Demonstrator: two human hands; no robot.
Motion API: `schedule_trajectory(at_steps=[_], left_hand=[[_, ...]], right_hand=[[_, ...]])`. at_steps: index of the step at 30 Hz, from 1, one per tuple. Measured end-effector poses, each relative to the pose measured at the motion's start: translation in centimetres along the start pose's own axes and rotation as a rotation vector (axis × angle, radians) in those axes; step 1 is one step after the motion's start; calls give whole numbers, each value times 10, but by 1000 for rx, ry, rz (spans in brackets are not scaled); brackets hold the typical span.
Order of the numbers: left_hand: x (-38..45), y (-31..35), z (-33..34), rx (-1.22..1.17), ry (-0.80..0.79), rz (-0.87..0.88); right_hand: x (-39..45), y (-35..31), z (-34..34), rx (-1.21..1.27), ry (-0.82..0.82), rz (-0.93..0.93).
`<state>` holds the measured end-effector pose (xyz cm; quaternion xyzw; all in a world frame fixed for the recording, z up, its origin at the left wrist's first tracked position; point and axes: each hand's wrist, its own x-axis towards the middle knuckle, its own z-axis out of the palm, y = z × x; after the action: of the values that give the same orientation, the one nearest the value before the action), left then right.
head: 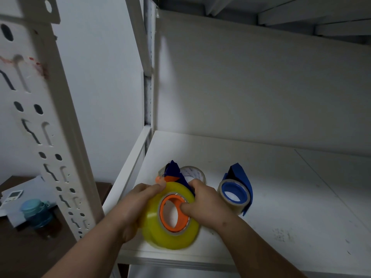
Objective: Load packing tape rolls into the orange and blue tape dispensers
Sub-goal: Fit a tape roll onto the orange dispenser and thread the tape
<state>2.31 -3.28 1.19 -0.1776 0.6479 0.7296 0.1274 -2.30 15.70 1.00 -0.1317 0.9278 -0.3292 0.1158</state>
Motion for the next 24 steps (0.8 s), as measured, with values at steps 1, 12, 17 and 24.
schedule_trajectory(at_steps=[1, 12, 17, 24], left_hand=[[0, -2, -2, 28, 21, 1], [14, -28, 0, 427, 332, 167], [10, -28, 6, 532, 313, 179], [16, -11, 16, 609, 303, 215]], right_hand=[[2, -1, 2, -16, -5, 7], [25, -11, 16, -307, -30, 5], [29, -5, 14, -329, 77, -13], [40, 1, 15, -283, 230, -6]])
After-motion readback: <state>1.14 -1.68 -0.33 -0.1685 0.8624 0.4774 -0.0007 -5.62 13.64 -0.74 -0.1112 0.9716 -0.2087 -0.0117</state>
